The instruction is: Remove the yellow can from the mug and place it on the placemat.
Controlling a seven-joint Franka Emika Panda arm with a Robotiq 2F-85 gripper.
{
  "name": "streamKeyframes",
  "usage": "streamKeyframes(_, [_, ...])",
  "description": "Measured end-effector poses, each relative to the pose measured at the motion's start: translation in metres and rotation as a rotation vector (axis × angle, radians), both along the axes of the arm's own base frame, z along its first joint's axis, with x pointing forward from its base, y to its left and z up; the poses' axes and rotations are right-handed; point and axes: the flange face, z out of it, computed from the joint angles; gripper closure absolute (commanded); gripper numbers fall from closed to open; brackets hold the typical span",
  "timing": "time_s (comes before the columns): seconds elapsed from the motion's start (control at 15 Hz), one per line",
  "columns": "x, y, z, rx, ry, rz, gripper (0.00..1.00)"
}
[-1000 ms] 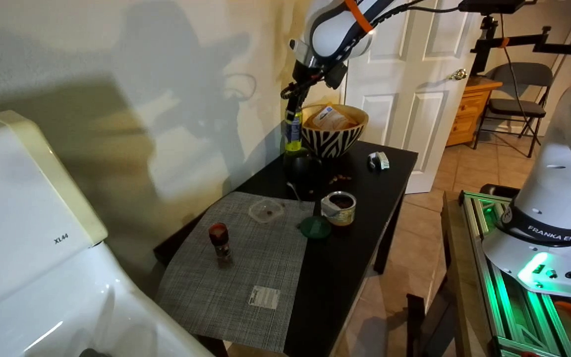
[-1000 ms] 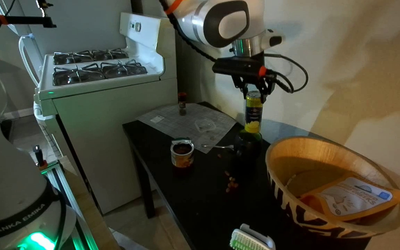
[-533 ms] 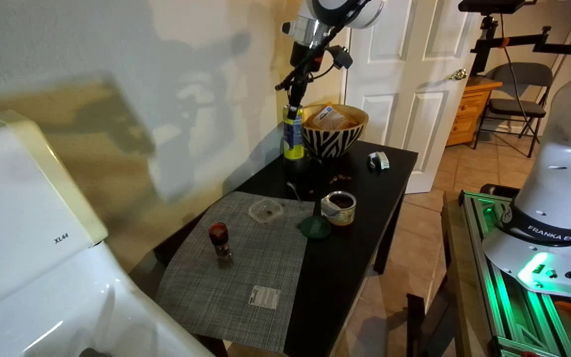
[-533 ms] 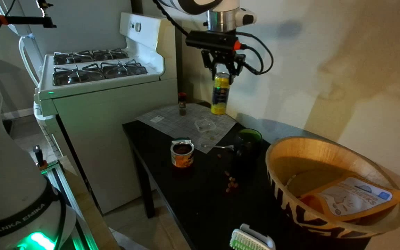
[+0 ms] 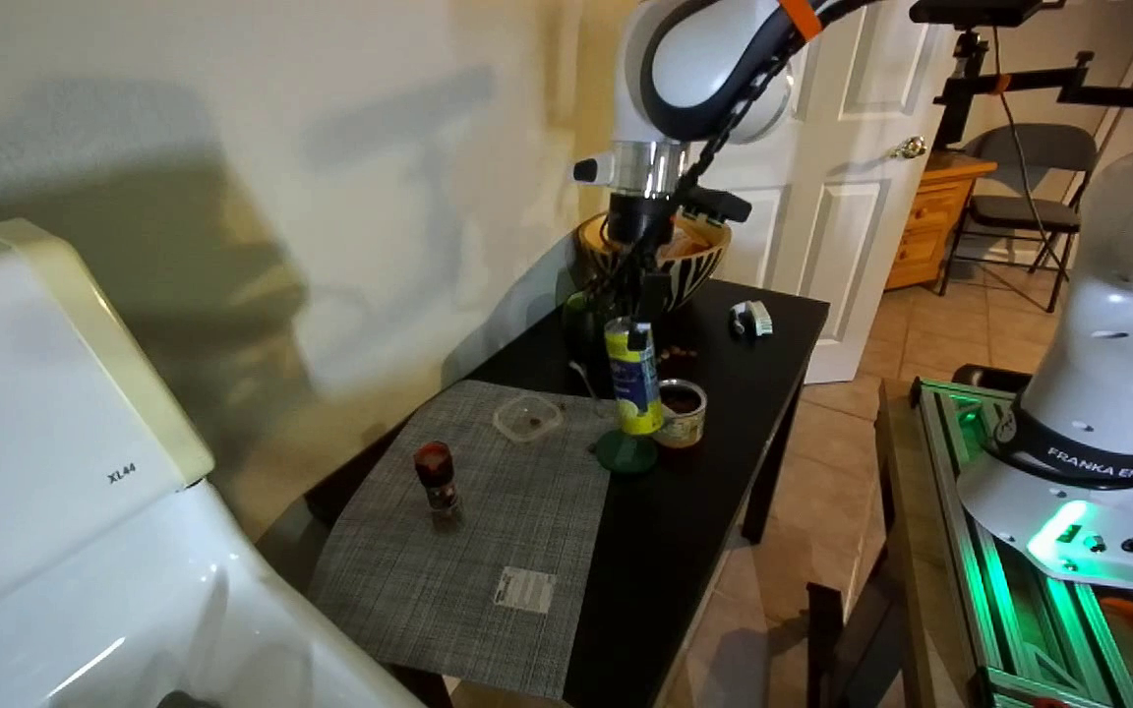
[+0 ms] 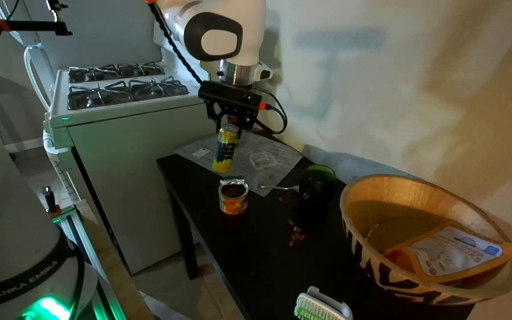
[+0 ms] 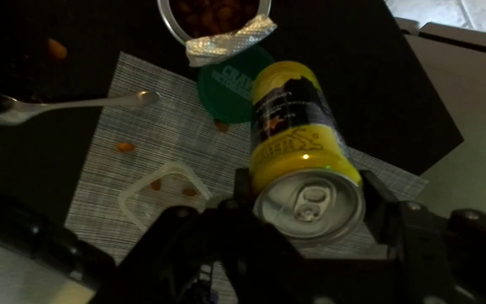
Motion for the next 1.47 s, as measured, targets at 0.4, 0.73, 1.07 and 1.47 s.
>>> streamKeyframes(0.4, [-0.023,0.057,-0.027,0.073,-0.186,0.228,0.62])
streamKeyframes(0.73, [-0.023,0.091,-0.047,0.037,-0.244,0.370,0.62])
streamKeyframes(1.07, [-0.013,0.114,-0.067,-0.038,-0.277,0.473,0.11])
streamKeyframes(1.47, [-0.001,0.118,-0.060,-0.072,-0.281,0.473,0.00])
